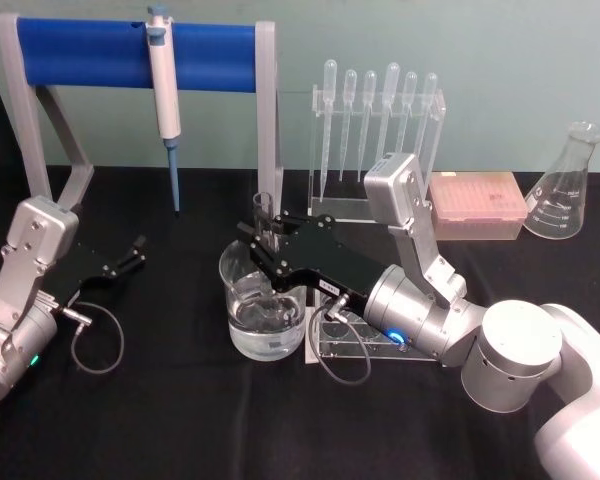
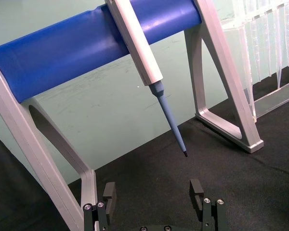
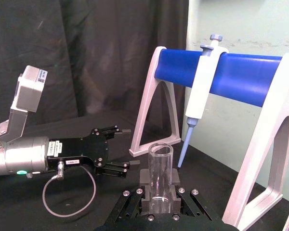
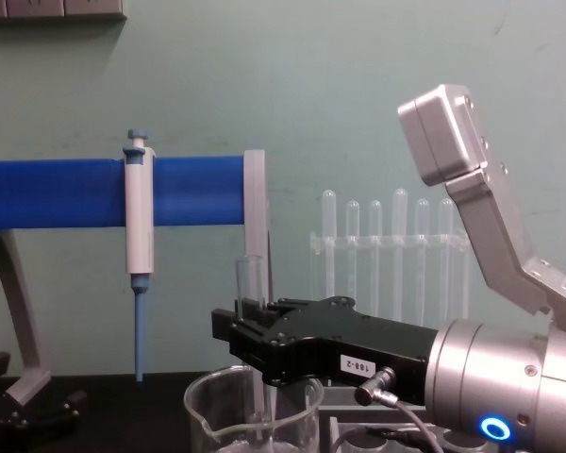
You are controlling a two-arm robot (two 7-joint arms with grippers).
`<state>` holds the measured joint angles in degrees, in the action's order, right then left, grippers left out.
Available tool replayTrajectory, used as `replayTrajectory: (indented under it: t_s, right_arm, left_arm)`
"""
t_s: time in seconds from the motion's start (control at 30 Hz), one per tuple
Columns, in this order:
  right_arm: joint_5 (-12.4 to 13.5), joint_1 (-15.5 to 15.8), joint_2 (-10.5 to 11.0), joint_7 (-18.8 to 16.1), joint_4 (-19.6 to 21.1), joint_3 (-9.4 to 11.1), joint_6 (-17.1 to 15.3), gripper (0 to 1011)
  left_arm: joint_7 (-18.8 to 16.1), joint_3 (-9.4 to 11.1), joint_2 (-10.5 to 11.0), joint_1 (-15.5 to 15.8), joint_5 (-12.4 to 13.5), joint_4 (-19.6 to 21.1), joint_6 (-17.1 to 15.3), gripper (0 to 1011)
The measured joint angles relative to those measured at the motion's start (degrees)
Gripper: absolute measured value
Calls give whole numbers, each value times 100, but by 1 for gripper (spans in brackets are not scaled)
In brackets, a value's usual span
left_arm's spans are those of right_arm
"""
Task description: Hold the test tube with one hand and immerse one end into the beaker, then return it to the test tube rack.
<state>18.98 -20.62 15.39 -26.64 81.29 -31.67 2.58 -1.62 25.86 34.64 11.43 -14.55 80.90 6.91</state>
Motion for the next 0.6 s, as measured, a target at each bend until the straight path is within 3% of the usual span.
replayTrajectory:
  t_s: [0.6]
  right_arm:
    - [0,0,0,0,0,0,0,227]
  left_arm:
    - [0,0,0,0,0,0,0,1000]
